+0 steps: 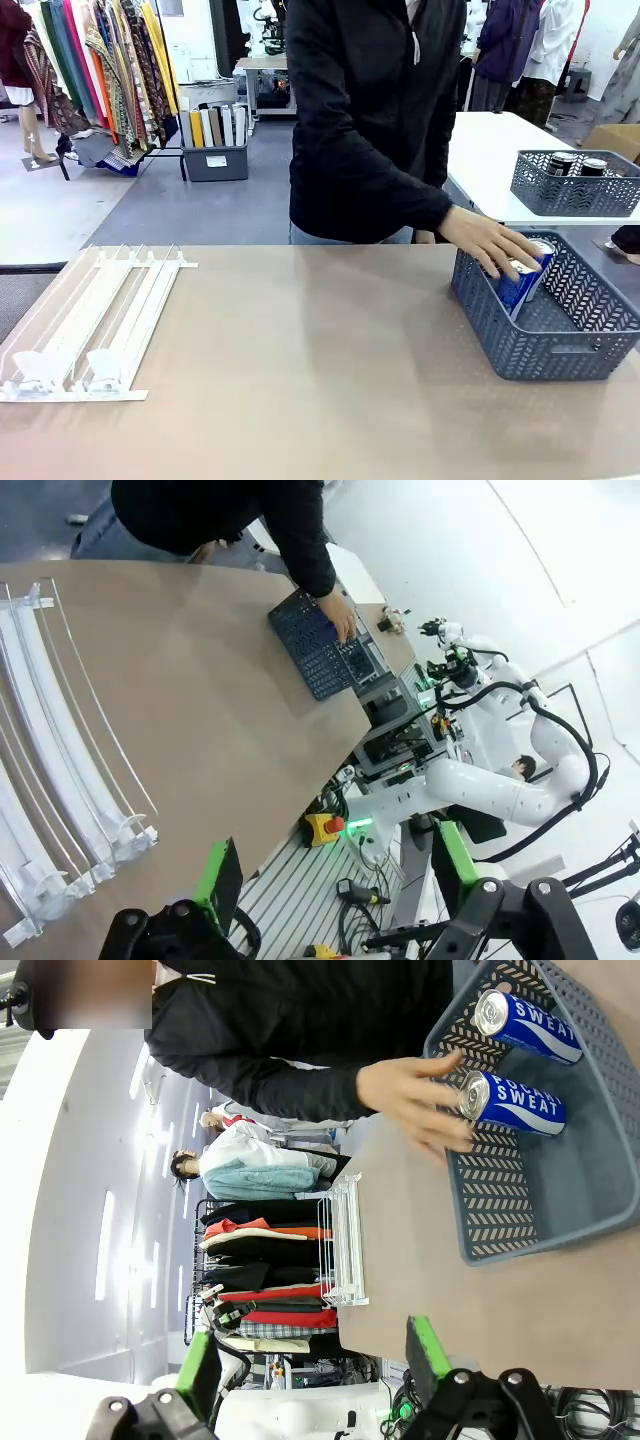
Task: Retrieve and store the cans from the dispenser.
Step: Pick up one can from the Automatic Can Dispenser and place it in the middle of the table.
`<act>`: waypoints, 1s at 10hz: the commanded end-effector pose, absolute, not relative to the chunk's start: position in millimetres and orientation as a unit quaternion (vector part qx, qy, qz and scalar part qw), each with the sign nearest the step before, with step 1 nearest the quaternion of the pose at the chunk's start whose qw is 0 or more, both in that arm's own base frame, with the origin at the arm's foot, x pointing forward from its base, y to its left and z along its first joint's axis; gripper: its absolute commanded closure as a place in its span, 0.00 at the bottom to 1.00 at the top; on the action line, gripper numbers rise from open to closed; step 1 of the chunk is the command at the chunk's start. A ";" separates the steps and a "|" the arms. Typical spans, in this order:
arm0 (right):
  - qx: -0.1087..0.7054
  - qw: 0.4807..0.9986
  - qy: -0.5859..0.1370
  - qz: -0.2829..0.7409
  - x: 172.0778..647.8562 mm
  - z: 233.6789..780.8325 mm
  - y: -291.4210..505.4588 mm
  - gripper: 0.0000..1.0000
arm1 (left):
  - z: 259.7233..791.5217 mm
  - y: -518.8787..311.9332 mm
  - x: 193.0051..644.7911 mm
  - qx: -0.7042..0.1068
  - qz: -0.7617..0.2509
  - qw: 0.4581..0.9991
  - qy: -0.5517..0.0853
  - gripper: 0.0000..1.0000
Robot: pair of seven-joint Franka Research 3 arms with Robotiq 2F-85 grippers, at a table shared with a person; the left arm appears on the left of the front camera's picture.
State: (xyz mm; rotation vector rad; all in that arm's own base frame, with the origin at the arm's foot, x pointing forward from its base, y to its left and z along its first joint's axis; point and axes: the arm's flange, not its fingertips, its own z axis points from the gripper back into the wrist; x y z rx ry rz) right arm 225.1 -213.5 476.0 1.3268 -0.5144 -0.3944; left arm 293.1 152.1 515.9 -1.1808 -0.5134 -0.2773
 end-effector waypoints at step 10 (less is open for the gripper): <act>0.610 0.734 -0.246 -0.170 226.5 478.2 -213.7 0.00 | 518.9 152.1 292.8 -0.558 -0.125 0.785 -0.240 0.00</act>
